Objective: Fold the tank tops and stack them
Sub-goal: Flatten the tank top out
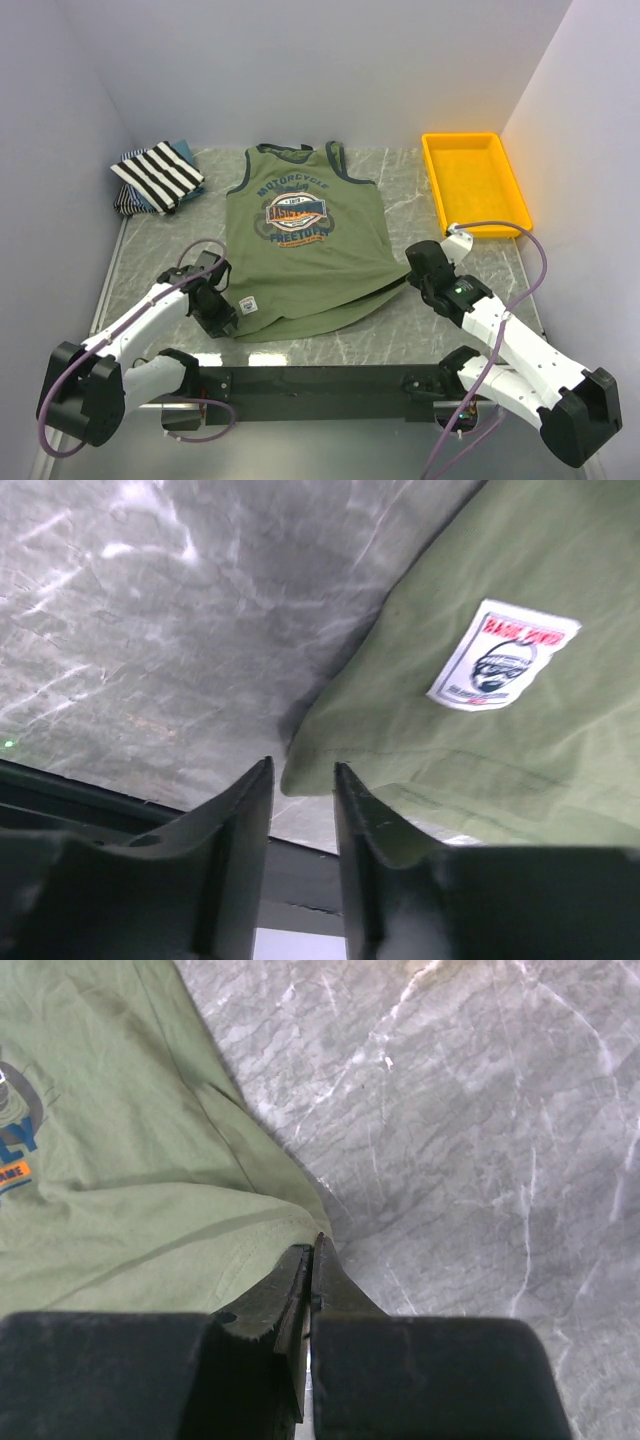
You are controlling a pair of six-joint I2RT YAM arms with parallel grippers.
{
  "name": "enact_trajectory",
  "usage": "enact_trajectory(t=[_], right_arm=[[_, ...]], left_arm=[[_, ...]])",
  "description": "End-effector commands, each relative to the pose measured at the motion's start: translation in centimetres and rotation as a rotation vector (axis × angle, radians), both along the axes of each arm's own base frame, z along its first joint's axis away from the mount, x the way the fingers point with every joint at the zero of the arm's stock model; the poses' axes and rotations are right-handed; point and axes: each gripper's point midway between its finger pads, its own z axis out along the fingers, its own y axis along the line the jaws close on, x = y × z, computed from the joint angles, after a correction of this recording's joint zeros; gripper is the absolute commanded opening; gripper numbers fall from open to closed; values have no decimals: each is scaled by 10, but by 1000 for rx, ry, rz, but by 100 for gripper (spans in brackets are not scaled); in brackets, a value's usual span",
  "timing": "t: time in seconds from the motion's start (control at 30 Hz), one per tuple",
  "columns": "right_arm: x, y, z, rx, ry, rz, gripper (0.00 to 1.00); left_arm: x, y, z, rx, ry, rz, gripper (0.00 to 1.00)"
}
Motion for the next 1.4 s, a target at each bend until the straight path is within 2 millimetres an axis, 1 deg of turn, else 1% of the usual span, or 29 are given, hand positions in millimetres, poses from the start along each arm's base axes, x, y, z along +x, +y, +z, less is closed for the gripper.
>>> enact_trajectory(t=[0.0,0.13,0.7,0.8,1.23,1.27,1.33,1.37], right_arm=[[7,-2,2,1,-31,-12,0],[8,-2,2,-2,-30,-10,0],[9,2,1,11,-31,9,0],[9,2,0,9,-27,9,0],[10,3,-2,0,-22,16,0],[11,2,-2,0,-22,15,0],[11,2,-1,-2,-24,16,0],[12,2,0,-2,-28,15,0]], left_arm=[[-2,-7,5,-1,20,-16,35],[-7,-11,0,-3,27,-15,33],[-9,-12,-6,5,49,-22,34],[-9,-7,-10,37,48,-19,35],[-8,-4,-17,67,67,-27,35],[-8,-3,-18,69,66,-28,34],[-5,-3,-18,72,55,-35,27],[-3,-3,-18,74,50,-39,16]])
